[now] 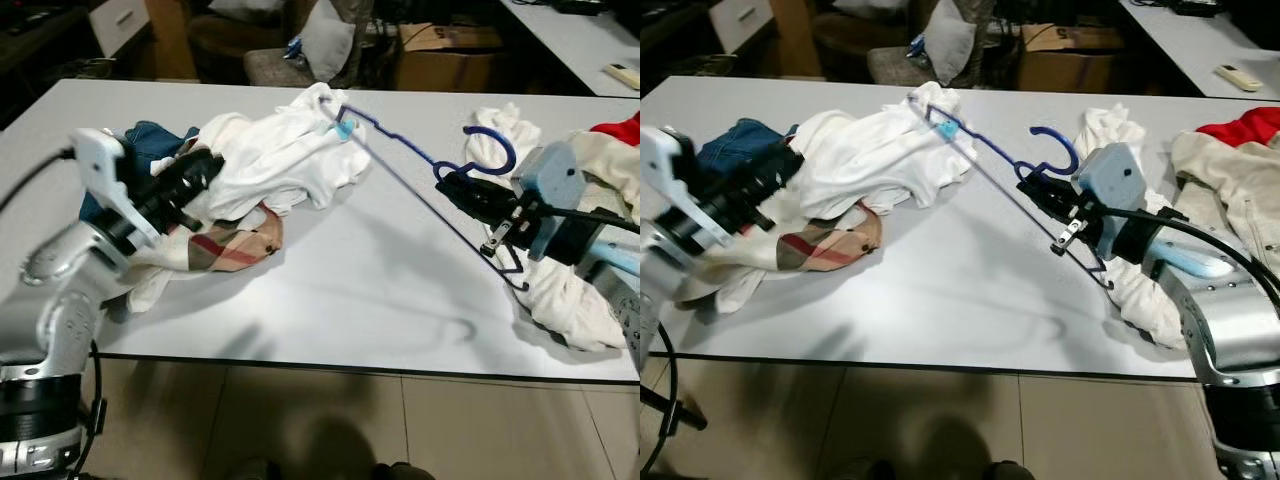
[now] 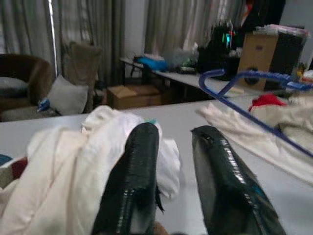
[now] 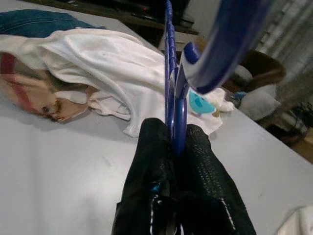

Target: Hang hanger

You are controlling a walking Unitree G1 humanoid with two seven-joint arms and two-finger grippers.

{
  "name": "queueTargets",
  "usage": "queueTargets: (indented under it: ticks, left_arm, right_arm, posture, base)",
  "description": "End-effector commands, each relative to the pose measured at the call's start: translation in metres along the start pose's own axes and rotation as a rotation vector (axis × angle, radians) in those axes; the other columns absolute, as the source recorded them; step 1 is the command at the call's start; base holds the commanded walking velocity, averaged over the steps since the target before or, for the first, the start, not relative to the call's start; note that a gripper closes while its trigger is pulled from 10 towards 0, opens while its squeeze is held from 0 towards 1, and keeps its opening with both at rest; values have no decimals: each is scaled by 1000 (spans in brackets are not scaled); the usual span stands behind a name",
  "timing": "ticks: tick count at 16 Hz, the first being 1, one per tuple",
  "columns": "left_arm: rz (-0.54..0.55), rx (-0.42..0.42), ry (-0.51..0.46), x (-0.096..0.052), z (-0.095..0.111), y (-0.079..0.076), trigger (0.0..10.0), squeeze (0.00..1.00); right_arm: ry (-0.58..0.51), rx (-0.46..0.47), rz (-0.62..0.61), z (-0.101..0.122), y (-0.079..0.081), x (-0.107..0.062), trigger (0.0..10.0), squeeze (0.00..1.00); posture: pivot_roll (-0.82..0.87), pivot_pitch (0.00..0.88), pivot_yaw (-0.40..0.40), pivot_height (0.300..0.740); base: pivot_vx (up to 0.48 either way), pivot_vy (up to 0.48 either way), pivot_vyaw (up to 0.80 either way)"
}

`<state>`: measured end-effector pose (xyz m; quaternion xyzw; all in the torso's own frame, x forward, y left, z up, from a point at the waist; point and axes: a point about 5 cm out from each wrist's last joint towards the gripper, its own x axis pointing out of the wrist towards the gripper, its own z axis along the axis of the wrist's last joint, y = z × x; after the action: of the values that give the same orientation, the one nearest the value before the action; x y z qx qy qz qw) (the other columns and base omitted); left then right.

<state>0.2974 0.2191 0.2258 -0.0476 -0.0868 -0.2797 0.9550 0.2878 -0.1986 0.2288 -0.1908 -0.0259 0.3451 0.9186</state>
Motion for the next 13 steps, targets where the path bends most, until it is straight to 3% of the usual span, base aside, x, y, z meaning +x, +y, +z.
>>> queueTargets:
  ticks: [1,2,4,5,6,7,8,10,12,13]
  left_arm:
    - [24,-12,-51,1,12,-1,10000,1000]
    - [107,30,-124,4,31,1,10000,1000]
    - [118,50,-132,6,37,-2,10000,1000]
    - [102,63,-93,13,28,-16,10000,718]
    - [99,63,-72,15,22,-21,10000,718]
    - [124,56,-22,19,-2,-34,10000,8]
    - [148,54,7,22,-20,-46,10000,0]
    - [188,93,55,22,-38,-52,10000,0]
    - [247,120,127,17,-61,-58,10000,0]
    - [250,119,145,13,-68,-62,10000,0]
  right_arm:
    - [-4,29,-36,4,5,3,10000,0]
    - [-1,127,-50,2,17,8,10000,0]
    - [-2,161,-58,2,23,10,10000,0]
    - [10,215,-163,-5,28,10,10000,0]
    - [15,234,-199,-7,29,10,10000,0]
    - [40,281,-315,-17,30,8,10000,0]
    - [47,327,-401,-22,33,6,10000,0]
    - [40,351,-421,-22,42,9,10000,0]
    - [37,314,-481,-21,54,13,10000,0]
    - [20,339,-502,-22,59,16,10000,0]
  posture:
    - [-95,77,39,740]
    - [-92,79,34,740]
    - [-91,82,34,740]
    - [-94,85,37,740]
    - [-95,86,39,740]
    - [-102,90,42,740]
    - [-106,90,42,740]
    - [-109,88,42,740]
    - [-110,86,37,740]
    - [-105,85,30,740]
  base:
    - [0,0,0]
    - [0,0,0]
    - [0,0,0]
    - [0,0,0]
    - [0,0,0]
    - [0,0,0]
    - [0,0,0]
    - [0,0,0]
    - [0,-369,0]
    - [0,-412,0]
